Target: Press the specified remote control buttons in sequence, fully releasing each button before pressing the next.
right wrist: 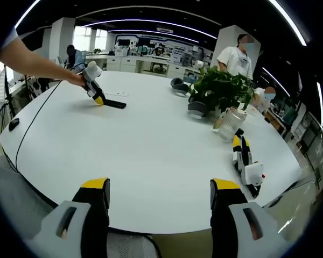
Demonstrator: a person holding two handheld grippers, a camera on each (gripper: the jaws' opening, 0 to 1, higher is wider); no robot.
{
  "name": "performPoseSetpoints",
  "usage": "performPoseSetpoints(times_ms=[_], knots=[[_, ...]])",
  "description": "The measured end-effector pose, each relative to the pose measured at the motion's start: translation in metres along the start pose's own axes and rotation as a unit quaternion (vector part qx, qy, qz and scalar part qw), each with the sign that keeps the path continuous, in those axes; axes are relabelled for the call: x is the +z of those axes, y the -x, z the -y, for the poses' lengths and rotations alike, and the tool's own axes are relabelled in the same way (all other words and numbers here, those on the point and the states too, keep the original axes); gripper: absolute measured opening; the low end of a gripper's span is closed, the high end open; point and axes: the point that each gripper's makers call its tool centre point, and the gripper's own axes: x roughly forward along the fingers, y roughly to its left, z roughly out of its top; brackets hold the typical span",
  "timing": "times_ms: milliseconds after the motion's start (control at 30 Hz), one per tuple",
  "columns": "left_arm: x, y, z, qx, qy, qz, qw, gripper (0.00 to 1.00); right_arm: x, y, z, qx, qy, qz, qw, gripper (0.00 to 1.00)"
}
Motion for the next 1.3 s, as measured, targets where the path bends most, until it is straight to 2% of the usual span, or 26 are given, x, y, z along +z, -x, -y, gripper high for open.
performPoseSetpoints(times_ms=[67,133,233,467,600,833,1300], knots=[[0.0,-0.001,0.003,-0.002,-0.014,-0.004,0.9999,0.29,0.0,0.0,0.0,0.0,0.0,0.0,1.0,0.79],[-0.001,-0.001,0.004,-0.001,-0.005,-0.008,1.0,0.27,0.0,0.0,-0.001,0.001,0.001,0.001,1.0,0.79],[-0.001,-0.002,0.008,-0.002,-0.015,-0.013,0.9998,0.24,0.001,0.0,-0.001,0.003,0.002,0.001,1.0,0.79],[-0.003,0.002,0.02,-0.013,-0.034,-0.018,0.9992,0.23,0.001,0.001,-0.002,0.005,0.004,0.002,1.0,0.78],[-0.004,0.005,0.029,-0.014,-0.042,-0.032,0.9985,0.23,0.001,0.0,-0.004,0.009,0.008,0.002,0.9999,0.78],[-0.009,0.009,0.041,-0.016,-0.046,-0.052,0.9975,0.23,0.001,0.0,-0.004,0.01,0.009,0.003,0.9999,0.78],[-0.018,0.014,0.065,-0.013,-0.044,-0.063,0.997,0.23,0.004,0.001,-0.005,0.011,0.01,0.011,0.9998,0.78]])
